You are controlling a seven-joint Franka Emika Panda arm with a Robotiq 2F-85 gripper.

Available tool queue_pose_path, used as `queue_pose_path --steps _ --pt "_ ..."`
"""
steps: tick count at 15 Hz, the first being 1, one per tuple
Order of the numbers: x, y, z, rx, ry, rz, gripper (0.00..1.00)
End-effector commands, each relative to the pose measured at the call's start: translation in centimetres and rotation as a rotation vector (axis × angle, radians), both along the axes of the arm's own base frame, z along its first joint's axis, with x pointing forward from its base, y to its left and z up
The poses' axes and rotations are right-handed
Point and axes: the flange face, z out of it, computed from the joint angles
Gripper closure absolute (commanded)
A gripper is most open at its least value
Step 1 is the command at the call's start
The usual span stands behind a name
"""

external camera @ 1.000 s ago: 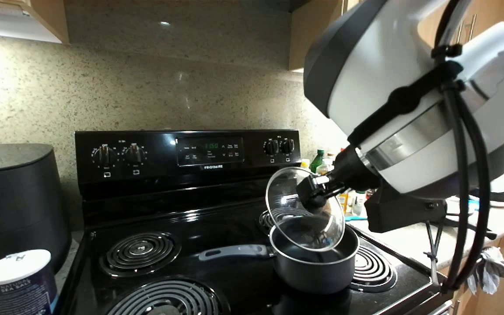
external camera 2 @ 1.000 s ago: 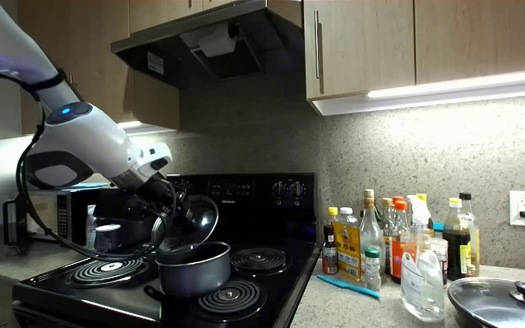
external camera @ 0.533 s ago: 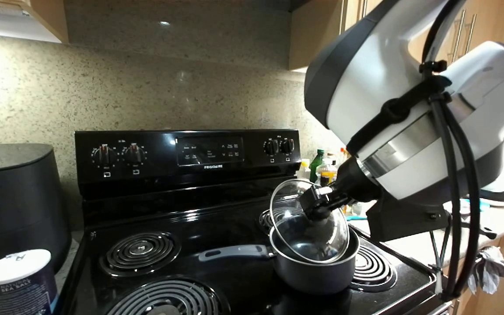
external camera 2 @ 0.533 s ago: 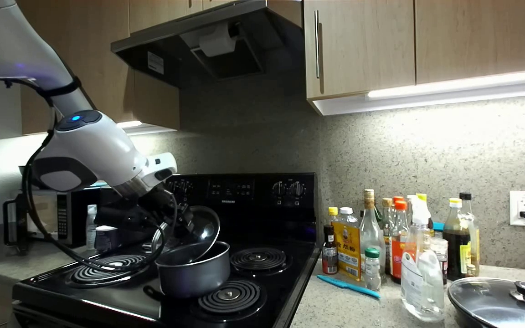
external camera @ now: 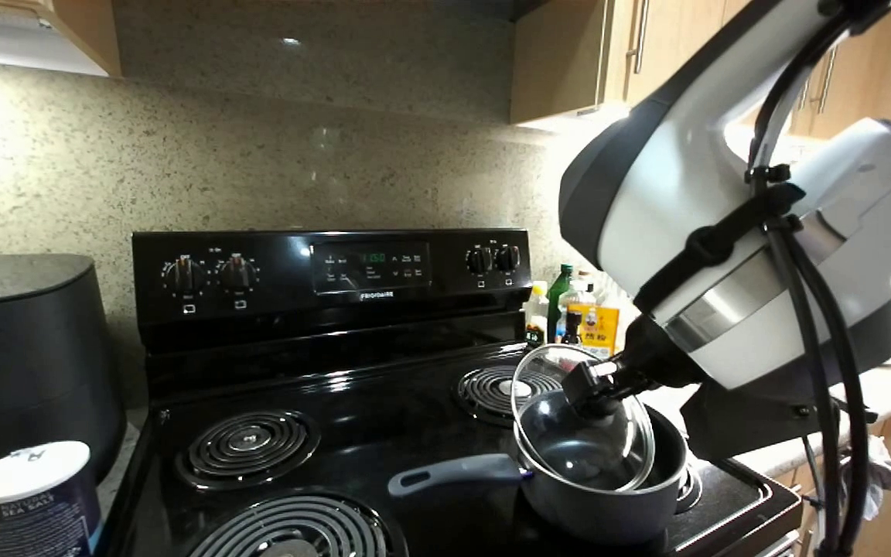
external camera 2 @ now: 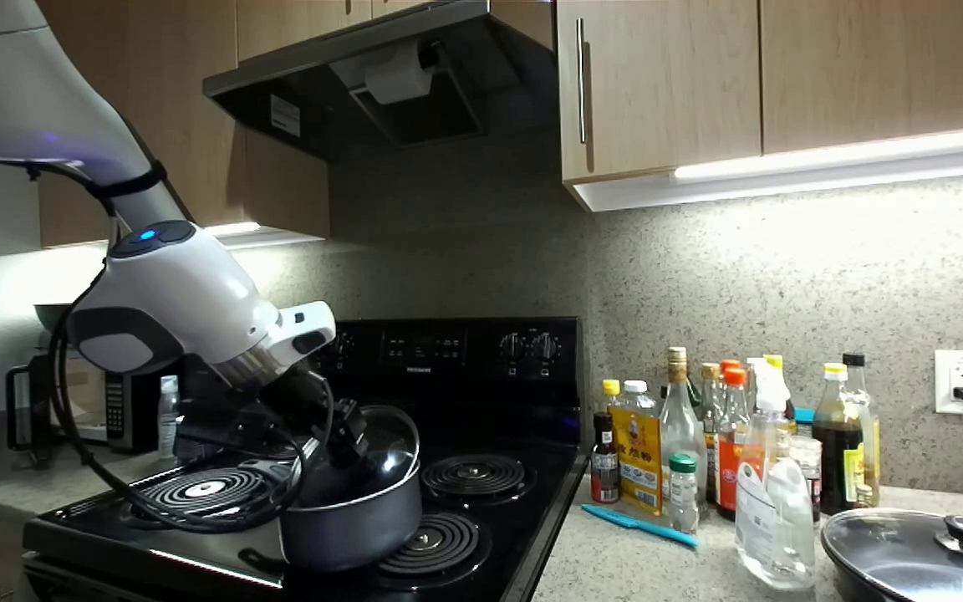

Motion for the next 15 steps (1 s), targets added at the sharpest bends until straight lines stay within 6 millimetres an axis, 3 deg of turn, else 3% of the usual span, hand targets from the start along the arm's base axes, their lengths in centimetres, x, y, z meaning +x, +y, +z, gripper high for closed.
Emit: queue_pose_path --steps 1,4,5,7,8,15 --pt "-1.3 -2.2 -2.1 -0.048 0.059 -0.037 0.77" --pt "-1.0 -1.8 -1.6 -0.075 0.024 -0.063 0.77" --pt "0.0 -0.1 -0.1 -0.025 -0.014 -0.04 0.52" --pt "-0.1 -0.1 -0.1 -0.041 -0.021 -0.045 0.52" --pt "-0.1 -0.1 -0.1 -0.045 -0.022 -0.046 0.77" --pt "0.9 -1.9 0.7 -0.016 -0.049 -0.085 0.77"
